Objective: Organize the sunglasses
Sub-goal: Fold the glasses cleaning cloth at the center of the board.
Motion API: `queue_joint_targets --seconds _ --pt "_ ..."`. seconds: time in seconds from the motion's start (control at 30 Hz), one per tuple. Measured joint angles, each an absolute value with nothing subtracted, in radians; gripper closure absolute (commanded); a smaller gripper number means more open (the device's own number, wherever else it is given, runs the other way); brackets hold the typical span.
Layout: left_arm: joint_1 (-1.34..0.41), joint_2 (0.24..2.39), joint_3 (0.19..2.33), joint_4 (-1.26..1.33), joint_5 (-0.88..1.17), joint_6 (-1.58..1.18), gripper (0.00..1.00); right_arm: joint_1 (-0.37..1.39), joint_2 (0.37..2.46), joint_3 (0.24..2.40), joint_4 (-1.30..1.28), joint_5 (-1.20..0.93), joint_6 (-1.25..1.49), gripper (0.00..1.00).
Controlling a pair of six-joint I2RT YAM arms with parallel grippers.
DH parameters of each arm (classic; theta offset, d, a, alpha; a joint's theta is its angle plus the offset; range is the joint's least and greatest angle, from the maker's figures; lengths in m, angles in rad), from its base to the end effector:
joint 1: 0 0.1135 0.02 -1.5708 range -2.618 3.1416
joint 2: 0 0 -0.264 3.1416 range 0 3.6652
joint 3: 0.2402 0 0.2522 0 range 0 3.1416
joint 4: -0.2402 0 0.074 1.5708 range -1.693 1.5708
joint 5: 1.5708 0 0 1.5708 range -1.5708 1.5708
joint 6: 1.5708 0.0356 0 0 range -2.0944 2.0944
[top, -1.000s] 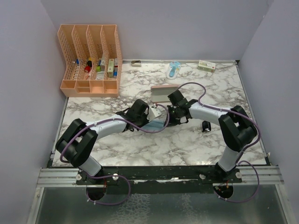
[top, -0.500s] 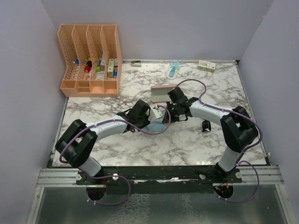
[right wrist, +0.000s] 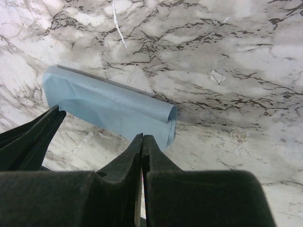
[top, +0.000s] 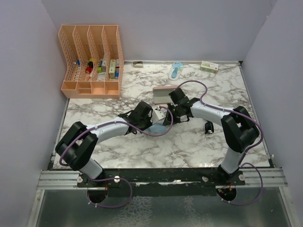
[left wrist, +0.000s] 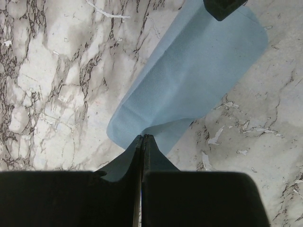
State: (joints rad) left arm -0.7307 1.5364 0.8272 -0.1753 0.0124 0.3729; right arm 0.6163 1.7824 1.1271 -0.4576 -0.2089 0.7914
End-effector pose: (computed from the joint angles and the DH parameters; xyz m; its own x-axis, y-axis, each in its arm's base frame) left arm 0.2271 -0.2041 0.1786 -0.2912 0.7502 -0.5936 0.8368 0.5005 0.2219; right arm 0.2849 0.2108 0.1723 -0.9699 0.1658 -0.1784 0.0707 0.8926 0.4452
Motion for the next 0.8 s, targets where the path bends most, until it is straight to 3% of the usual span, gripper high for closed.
queue_joint_targets --seconds 0.13,0.4,0.8 --pt "-0.731 1.537 0.836 -0.181 0.006 0.368 0.84 0.616 1.791 1.127 -0.453 -0.225 0.792 0.99" --pt "-0.731 1.536 0.843 -0.188 0.006 0.357 0.66 0.616 1.836 1.13 -0.453 -0.231 0.793 0.99" --pt "-0.731 1.517 0.843 -0.196 0.002 0.357 0.62 0.616 1.891 1.2 -0.48 -0.225 0.801 0.99"
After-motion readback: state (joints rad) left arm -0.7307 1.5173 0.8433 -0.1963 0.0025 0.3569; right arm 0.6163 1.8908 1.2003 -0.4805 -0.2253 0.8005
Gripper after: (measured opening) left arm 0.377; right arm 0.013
